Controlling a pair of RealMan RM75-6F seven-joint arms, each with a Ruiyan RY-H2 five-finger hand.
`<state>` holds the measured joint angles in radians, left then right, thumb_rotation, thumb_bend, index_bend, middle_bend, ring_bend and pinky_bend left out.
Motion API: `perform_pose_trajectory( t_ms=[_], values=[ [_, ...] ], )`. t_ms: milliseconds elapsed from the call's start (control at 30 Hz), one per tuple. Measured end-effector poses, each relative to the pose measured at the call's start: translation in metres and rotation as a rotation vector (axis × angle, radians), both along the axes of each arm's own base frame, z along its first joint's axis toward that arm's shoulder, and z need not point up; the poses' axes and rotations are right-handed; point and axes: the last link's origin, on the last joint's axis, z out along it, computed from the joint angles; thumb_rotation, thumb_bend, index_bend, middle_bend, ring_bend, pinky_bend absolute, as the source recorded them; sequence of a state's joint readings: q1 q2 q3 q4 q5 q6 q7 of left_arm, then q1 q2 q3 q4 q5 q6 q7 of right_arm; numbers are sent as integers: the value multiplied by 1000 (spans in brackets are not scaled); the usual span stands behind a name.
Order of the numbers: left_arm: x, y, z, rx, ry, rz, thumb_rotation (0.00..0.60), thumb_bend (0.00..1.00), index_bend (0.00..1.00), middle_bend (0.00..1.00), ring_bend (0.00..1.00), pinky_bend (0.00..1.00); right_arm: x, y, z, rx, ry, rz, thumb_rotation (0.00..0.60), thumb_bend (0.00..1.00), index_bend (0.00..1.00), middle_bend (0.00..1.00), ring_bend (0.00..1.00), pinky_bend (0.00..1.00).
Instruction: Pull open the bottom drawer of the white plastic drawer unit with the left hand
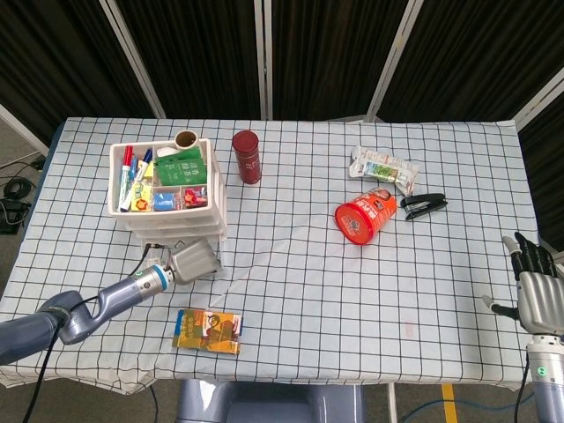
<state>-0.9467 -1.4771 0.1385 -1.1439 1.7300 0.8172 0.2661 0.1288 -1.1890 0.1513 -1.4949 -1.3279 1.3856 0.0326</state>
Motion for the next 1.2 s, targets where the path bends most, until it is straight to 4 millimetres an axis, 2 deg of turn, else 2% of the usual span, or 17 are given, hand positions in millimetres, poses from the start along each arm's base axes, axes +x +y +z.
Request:
perform_pose_trajectory(
  t_ms=[433,633,1000,1200],
  values=[
    [5,-3,15,24,-16,-16,600,524,602,1000,971,881,2,1,0,2,-3,10,600,30,8,0,0,0],
    [8,-6,28,44,-35,-26,600,524,603,1000,971,881,3,2,0,5,-6,16,600,30,8,0,0,0],
    [7,-27,69,109,-96,-25,600,525,604,1000,971,881,9,6,-2,19,-12,43,600,30,8,0,0,0],
    [-8,-43,91,158,-138,22,600,525,604,1000,971,881,14,10,-3,30,-19,67,600,30,8,0,0,0]
  ],
)
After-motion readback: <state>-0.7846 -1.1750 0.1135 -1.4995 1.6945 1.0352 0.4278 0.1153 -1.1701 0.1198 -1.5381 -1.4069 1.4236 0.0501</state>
